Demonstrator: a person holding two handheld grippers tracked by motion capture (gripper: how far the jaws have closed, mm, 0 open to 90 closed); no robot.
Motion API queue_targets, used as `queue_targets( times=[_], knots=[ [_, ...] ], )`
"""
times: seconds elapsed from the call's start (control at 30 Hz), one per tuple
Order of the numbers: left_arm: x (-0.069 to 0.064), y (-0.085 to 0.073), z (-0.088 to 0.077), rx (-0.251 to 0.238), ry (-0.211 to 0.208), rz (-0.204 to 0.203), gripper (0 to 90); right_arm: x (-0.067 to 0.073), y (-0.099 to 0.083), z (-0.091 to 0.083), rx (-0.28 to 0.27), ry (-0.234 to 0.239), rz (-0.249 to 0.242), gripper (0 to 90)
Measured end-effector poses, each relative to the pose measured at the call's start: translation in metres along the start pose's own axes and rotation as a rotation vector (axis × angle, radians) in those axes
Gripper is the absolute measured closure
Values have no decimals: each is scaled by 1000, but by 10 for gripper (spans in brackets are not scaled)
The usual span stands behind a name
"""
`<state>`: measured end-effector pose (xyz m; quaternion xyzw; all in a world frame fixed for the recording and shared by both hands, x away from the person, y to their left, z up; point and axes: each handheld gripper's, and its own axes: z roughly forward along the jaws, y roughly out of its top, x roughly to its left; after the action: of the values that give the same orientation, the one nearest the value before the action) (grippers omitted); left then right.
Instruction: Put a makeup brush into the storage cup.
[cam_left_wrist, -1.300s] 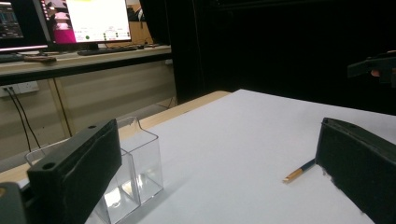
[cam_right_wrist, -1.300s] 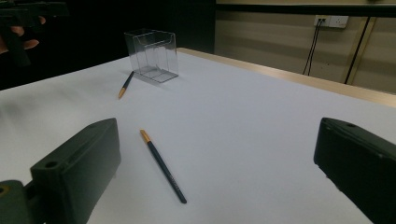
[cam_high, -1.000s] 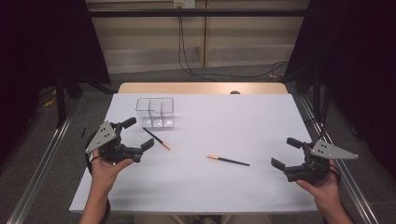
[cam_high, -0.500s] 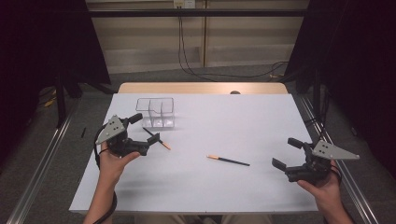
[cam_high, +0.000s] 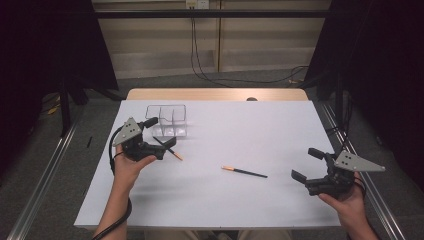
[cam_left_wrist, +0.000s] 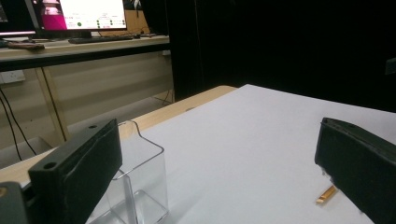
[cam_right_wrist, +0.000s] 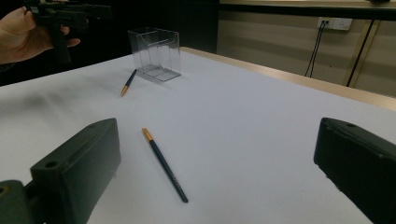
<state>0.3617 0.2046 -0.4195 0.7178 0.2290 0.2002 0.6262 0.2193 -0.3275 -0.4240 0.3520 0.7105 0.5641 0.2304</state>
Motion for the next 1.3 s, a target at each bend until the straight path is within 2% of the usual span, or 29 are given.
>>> queue_targets(
  times=[0.53, 1.3],
  knots=[
    [3, -4, 24, -2, -26, -13, 8, -1, -1, -1, 0, -2, 3, 0],
    [8, -8, 41, -2, -23, -26, 10, -1, -1, -2, -2, -4, 2, 0]
  ],
)
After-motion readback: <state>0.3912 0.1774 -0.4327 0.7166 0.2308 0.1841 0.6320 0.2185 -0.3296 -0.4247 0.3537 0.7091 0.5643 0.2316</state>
